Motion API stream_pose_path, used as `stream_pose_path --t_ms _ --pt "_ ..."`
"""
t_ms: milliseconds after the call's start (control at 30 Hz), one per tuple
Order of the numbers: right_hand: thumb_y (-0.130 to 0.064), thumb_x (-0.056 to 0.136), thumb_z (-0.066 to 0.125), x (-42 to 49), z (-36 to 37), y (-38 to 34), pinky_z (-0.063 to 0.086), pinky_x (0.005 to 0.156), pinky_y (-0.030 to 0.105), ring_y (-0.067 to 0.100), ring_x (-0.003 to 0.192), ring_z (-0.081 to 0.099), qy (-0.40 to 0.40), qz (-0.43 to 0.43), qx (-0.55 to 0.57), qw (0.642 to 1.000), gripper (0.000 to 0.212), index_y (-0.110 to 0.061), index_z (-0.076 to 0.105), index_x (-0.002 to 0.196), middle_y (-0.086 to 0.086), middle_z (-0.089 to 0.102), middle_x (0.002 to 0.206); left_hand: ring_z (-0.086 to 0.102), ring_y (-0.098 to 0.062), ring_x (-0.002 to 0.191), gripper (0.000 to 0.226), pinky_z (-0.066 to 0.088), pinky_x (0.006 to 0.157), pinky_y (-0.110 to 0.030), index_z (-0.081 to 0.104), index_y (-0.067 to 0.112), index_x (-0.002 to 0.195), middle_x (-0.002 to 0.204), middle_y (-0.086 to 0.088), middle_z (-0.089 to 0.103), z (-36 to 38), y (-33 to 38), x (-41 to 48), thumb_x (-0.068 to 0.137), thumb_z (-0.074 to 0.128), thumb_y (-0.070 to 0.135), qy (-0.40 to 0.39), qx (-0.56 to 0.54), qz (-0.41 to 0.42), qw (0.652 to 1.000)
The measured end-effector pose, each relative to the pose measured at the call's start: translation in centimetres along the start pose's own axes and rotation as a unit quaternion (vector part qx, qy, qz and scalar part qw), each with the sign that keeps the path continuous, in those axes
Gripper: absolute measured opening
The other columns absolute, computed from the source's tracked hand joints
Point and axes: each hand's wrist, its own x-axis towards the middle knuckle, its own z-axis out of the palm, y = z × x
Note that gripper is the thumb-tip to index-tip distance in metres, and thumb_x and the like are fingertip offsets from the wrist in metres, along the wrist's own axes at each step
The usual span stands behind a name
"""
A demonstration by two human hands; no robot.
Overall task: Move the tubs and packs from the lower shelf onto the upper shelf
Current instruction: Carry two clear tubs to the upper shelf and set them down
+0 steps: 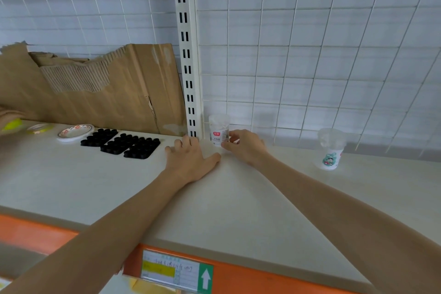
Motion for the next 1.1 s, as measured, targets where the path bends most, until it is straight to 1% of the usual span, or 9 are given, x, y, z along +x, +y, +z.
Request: stream_pose_path --t_ms 233,333,400,500,633,767,867,1000,1100 --pt "-0.043 0.093 0.057 -0.1 0.0 -0.4 0.033 0.097 0.033 0.016 0.115 0.057 -0.005 0.009 -0.023 1.0 0.043 -0.027 0.058 0.133 -0.007 0.063 0.123 0.035 -0.029 0.129 0.079 0.029 0.105 -0.046 0.035 0.012 0.141 0.142 -0.008 0.037 -0.1 0.1 -0.1 0.088 0.035 0.07 -0.001 0.001 -0.003 1.0" --pt "-0.035 0.09 0.062 -0.7 -0.2 -0.3 0.038 0.105 0.034 0.018 0.119 0.055 -0.011 0.02 0.021 1.0 0.056 -0.02 0.046 0.142 -0.004 0.059 0.129 0.035 -0.031 0.133 0.082 0.029 0.108 -0.046 0.031 0.012 0.146 0.149 -0.01 0.034 -0.2 0.3 -0.4 0.088 0.035 0.07 -0.01 -0.007 -0.013 1.0" --pt "-0.026 0.088 0.065 -1.8 -0.7 -0.2 0.044 0.098 0.03 0.017 0.115 0.056 0.002 0.02 0.066 0.998 0.056 -0.018 0.046 0.14 -0.002 0.058 0.127 0.034 -0.032 0.135 0.081 0.028 0.108 -0.045 0.029 0.01 0.149 0.152 -0.012 0.033 -0.5 0.8 -0.9 0.091 0.033 0.067 -0.025 -0.002 -0.028 0.999" --pt "-0.02 0.087 0.066 -4.5 -2.3 -0.4 0.044 0.088 0.023 0.01 0.106 0.055 0.05 -0.026 0.095 0.994 0.048 -0.018 0.051 0.132 -0.003 0.059 0.12 0.041 -0.032 0.128 0.069 0.031 0.103 -0.042 0.039 0.007 0.139 0.141 -0.015 0.043 -1.2 2.1 -2.1 0.095 0.032 0.06 -0.016 0.064 -0.015 0.998" --pt "-0.015 0.087 0.065 -8.3 -7.2 0.0 0.043 0.088 0.02 0.005 0.104 0.052 0.154 -0.153 0.063 0.974 0.038 -0.019 0.058 0.124 -0.009 0.059 0.116 0.048 -0.029 0.12 0.062 0.035 0.095 -0.039 0.051 0.014 0.127 0.129 -0.01 0.053 -3.3 4.2 -3.4 0.092 0.038 0.063 -0.019 0.088 0.041 0.995" --pt "-0.009 0.086 0.065 -9.9 -12.2 2.9 0.035 0.087 0.017 0.005 0.105 0.05 0.272 -0.185 -0.018 0.944 0.037 -0.018 0.058 0.121 -0.014 0.052 0.113 0.059 -0.017 0.094 0.042 0.042 0.074 -0.029 0.062 0.017 0.101 0.102 0.004 0.062 -4.9 7.7 -3.8 0.09 0.051 0.056 -0.043 -0.072 0.118 0.989" --pt "-0.013 0.083 0.07 -10.2 -13.8 6.4 0.038 0.091 0.023 0.01 0.111 0.05 0.301 -0.102 0.042 0.947 0.041 -0.022 0.055 0.121 -0.013 0.049 0.118 0.058 -0.01 0.096 0.032 0.046 0.078 -0.027 0.065 0.021 0.11 0.106 0.008 0.063 -4.1 10.7 -3.2 0.088 0.062 0.044 -0.078 -0.239 0.185 0.95" --pt "-0.032 0.077 0.069 -11.4 -13.8 9.8 0.041 0.088 0.022 0.014 0.114 0.049 0.264 -0.01 0.208 0.942 0.055 -0.023 0.049 0.128 -0.004 0.051 0.13 0.06 -0.009 0.098 0.027 0.044 0.078 -0.02 0.066 0.018 0.113 0.11 0.005 0.065 -2.0 12.5 -1.7 0.089 0.064 0.029 -0.095 -0.335 0.199 0.916" --pt "-0.016 0.084 0.074 -11.0 -13.7 10.9 0.039 0.083 0.017 0.013 0.116 0.048 0.194 0.01 0.223 0.955 0.061 -0.021 0.044 0.137 -0.003 0.049 0.134 0.062 -0.009 0.096 0.021 0.044 0.077 -0.011 0.068 0.017 0.109 0.105 0.005 0.066 -0.2 12.0 -1.5 0.089 0.064 0.024 -0.072 -0.361 0.205 0.907"
